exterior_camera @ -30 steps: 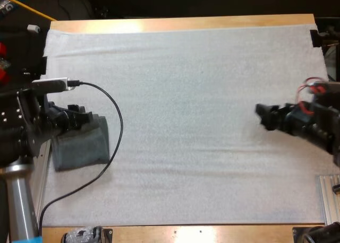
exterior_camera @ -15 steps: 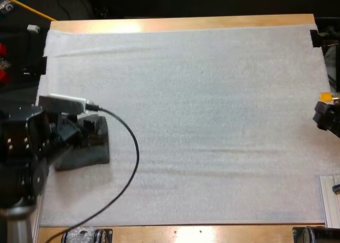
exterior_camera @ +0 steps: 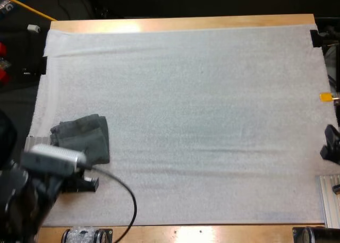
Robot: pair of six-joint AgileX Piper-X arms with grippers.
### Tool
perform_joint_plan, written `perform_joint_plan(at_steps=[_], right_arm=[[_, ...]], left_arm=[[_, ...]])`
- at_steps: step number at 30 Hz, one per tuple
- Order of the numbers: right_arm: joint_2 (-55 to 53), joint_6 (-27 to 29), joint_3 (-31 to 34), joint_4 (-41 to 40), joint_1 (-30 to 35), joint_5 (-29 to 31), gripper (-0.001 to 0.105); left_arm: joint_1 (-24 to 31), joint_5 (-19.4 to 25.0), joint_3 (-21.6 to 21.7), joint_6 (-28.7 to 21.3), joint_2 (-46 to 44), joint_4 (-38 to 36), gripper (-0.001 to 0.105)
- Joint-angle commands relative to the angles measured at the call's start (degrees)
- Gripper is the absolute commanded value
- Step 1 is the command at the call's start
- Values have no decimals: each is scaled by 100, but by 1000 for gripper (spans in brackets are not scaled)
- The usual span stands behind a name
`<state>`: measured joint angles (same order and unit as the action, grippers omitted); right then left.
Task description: Pick towel from pile, fold and stack
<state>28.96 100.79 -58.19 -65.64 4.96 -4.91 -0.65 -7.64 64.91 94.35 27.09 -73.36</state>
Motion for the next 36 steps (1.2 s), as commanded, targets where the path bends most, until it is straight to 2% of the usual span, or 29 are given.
perform_joint_plan(at_steps=[1, 14, 28, 31, 36], right_arm=[[-142, 137, -29, -140, 27, 0, 74], [-1329, 142, -29, -599, 27, 0, 74], [-2775, 83, -38, -675, 27, -43, 74], [-3124, 83, -40, -724, 27, -43, 74], [-3222, 127, -114, -1225, 10, -99, 74]], left_arm=[[-21, 53, 24, 4, -175, -70, 56], [-21, 53, 24, -208, -1583, -1300, 56], [-21, 62, 58, -298, -3617, -1664, 56], [53, 32, 206, -295, -3564, -1664, 56], [65, -3, 148, -297, -3586, -1664, 56]])
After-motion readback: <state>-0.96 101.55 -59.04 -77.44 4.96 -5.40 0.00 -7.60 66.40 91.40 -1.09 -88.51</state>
